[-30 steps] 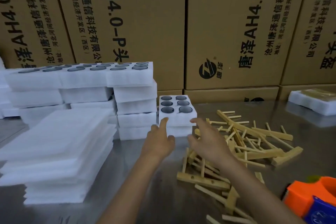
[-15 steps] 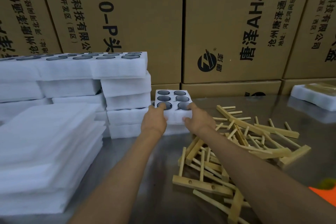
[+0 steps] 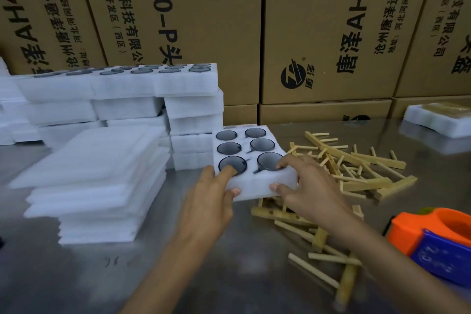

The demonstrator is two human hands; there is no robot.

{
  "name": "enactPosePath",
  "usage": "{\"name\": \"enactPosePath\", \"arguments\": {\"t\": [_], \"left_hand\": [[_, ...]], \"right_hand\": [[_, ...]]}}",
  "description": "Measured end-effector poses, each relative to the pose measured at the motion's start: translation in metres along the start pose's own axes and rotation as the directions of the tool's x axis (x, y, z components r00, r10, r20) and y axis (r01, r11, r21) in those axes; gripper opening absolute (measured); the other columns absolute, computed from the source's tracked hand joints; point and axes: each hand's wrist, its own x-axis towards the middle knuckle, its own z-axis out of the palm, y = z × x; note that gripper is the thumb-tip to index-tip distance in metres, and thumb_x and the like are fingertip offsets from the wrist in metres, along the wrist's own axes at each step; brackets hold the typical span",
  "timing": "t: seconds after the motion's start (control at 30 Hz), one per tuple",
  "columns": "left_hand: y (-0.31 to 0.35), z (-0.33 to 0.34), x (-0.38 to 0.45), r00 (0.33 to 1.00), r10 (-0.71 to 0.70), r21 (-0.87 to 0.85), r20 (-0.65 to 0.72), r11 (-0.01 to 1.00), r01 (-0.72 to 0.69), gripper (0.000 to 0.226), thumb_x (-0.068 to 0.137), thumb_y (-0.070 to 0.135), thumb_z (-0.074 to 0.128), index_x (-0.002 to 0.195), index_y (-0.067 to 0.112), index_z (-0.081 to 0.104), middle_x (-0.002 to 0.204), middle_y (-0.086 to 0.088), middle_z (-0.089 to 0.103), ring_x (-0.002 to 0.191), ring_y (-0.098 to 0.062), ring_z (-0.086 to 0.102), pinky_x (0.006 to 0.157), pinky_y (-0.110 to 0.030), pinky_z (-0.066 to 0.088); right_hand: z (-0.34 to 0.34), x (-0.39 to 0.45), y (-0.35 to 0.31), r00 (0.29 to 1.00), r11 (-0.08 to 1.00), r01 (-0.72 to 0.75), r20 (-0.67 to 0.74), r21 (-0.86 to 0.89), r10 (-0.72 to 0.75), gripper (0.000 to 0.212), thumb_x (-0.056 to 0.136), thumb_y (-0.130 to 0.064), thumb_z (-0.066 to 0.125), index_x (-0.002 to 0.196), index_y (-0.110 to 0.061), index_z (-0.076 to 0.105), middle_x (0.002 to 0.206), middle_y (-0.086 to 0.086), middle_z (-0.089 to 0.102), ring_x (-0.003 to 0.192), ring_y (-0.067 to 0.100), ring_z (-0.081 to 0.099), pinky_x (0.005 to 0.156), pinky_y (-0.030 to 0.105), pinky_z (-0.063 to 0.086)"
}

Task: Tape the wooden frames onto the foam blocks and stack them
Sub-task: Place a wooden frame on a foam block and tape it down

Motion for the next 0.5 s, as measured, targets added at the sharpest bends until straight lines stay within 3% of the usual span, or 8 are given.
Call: {"name": "enactPosePath", "arguments": {"t": [0.13, 0.27, 0.43, 0.5], "left_hand": [[-0.002, -0.029, -0.041, 0.999, -0.048, 0.108, -0.008, 0.993, 0.048, 0.029, 0.096, 0.028, 0.059, 0.124, 0.031, 0.055, 0.112, -0.004, 0.053, 0.095, -0.035, 0.062, 0.074, -0.043, 0.051], [-0.023, -0.043, -0.070, 0.994, -0.102, 0.192, 0.048, 0.977, 0.092, 0.029, 0.095, 0.025, 0.061, 0.123, 0.029, 0.057, 0.100, -0.002, 0.050, 0.089, -0.035, 0.064, 0.071, -0.042, 0.051], [-0.040, -0.022, -0.093, 0.979, -0.146, 0.148, 0.140, 0.981, 0.125, 0.028, 0.096, 0.026, 0.059, 0.124, 0.028, 0.058, 0.094, 0.002, 0.043, 0.093, -0.032, 0.062, 0.069, -0.036, 0.042], [-0.038, -0.008, -0.094, 0.979, -0.138, 0.104, 0.147, 0.987, 0.123, 0.025, 0.097, 0.024, 0.056, 0.123, 0.027, 0.057, 0.095, 0.001, 0.041, 0.093, -0.033, 0.061, 0.072, -0.039, 0.046]], "right_hand": [[0.007, -0.025, -0.020, 0.996, 0.990, 0.042, 0.076, 0.136, -0.053, 0.030, 0.078, -0.043, 0.074, 0.101, -0.042, 0.056, 0.103, -0.013, 0.050, 0.091, 0.012, 0.054, 0.072, 0.028, 0.036], [0.037, -0.056, -0.034, 0.989, 0.966, 0.019, 0.137, 0.259, -0.056, 0.027, 0.081, -0.040, 0.073, 0.102, -0.041, 0.056, 0.105, -0.011, 0.047, 0.090, 0.012, 0.053, 0.077, 0.028, 0.040], [0.070, -0.086, -0.022, 0.990, 0.969, -0.012, 0.142, 0.247, -0.024, 0.026, 0.084, -0.036, 0.069, 0.105, -0.041, 0.054, 0.107, -0.014, 0.042, 0.080, 0.010, 0.051, 0.076, 0.026, 0.041], [0.071, -0.087, -0.012, 0.992, 0.967, -0.031, 0.123, 0.253, -0.001, 0.028, 0.083, -0.034, 0.067, 0.106, -0.041, 0.054, 0.108, -0.012, 0.044, 0.079, 0.013, 0.054, 0.077, 0.029, 0.046]]}}
